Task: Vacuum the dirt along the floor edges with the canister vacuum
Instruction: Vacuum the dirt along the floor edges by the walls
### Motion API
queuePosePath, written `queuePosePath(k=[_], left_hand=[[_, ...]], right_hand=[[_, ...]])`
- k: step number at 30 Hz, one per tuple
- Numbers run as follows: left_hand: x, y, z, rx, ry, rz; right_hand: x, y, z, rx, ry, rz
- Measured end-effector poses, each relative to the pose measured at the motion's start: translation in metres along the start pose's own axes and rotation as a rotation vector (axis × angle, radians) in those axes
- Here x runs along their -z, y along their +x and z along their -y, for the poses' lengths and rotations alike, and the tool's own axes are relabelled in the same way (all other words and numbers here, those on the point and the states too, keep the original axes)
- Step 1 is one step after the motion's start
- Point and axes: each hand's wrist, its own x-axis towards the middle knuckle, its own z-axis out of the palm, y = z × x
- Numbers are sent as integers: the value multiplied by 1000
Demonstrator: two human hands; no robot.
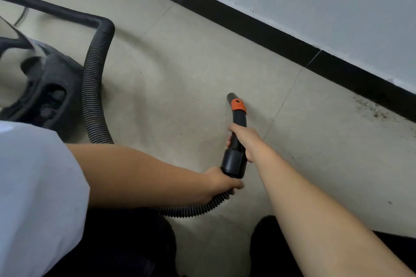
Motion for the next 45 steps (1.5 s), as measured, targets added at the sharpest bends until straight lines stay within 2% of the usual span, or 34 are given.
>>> queuePosePath(k=[4, 8, 13, 18, 23, 29, 38, 45], left_hand=[[0, -1, 7, -9, -20, -12], [-26, 10, -1, -85, 45, 17], [-75, 27, -35, -190, 177, 222], [-89, 24, -84, -208, 331, 397], [-88, 34, -111, -224, 354, 343], [-116, 43, -84, -120, 478, 325], [-223, 57, -103, -106, 563, 241], [-312, 73, -92, -98, 560, 183]], right_hand=[[-6, 0, -5, 6, 14, 8], [31, -4, -6, 35, 69, -160], [112, -22, 0, 66, 188, -438], [154, -42, 28, 67, 293, -574], [162, -27, 46, 61, 373, -548], [186, -18, -6, -40, 456, -443], [291, -30, -19, -17, 550, -424], [369, -40, -46, 7, 499, -431]])
